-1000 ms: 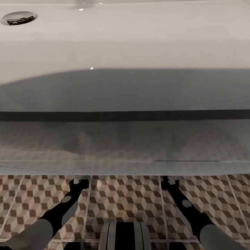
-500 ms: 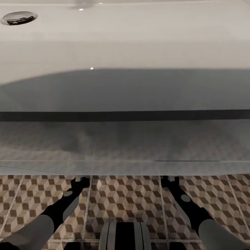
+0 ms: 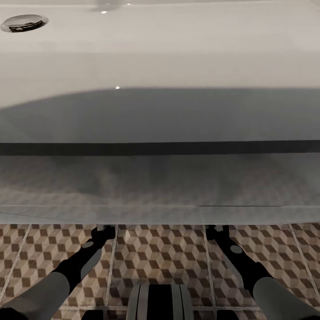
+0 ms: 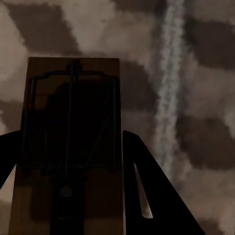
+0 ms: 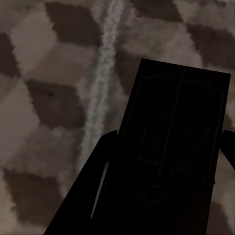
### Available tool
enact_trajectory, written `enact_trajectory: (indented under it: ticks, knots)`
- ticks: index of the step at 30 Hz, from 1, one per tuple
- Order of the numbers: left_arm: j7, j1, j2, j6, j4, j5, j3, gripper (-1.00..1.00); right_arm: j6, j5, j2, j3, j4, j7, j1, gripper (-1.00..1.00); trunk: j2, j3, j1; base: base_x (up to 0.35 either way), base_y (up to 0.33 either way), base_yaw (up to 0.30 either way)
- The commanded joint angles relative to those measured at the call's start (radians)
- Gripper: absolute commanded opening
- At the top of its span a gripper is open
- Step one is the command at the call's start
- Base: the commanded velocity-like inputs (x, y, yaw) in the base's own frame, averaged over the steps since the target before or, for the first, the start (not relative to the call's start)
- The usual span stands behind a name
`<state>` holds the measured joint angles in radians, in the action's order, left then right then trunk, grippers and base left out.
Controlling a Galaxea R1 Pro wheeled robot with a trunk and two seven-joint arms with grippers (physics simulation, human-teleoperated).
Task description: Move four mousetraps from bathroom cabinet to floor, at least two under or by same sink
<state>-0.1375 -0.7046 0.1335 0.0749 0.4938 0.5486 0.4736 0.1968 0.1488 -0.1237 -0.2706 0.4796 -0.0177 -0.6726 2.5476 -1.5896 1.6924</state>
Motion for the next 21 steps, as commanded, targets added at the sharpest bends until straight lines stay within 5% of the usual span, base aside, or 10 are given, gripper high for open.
enact_trajectory:
  ticks: [1,4,10,21]
  knots:
    - [-0.01,-0.002,0.001,0.002,0.001,0.005,0.003,-1.0,0.004,0.012,-0.001,-0.005,-0.001,-0.005,-0.001,-1.0,0.0,-0.001,0.0,0.0,0.0,0.0]
    - [-0.008,-0.01,0.001,-0.014,0.0,0.005,-0.02,-1.0,0.003,0.012,-0.001,-0.005,-0.001,-0.005,-0.001,-1.0,0.0,-0.001,0.0,0.0,0.0,0.0]
    - [-0.01,-0.023,0.001,-0.153,0.005,0.006,-0.041,-1.0,0.002,0.012,-0.001,-0.004,-0.001,-0.005,-0.001,-1.0,0.0,-0.001,0.0,0.0,0.0,0.0]
    - [-0.01,-0.026,-0.001,-0.163,0.008,0.005,-0.045,-1.0,-0.003,0.013,-0.001,-0.005,-0.001,-0.005,-0.001,-1.0,0.0,-0.001,0.0,0.0,0.0,0.0]
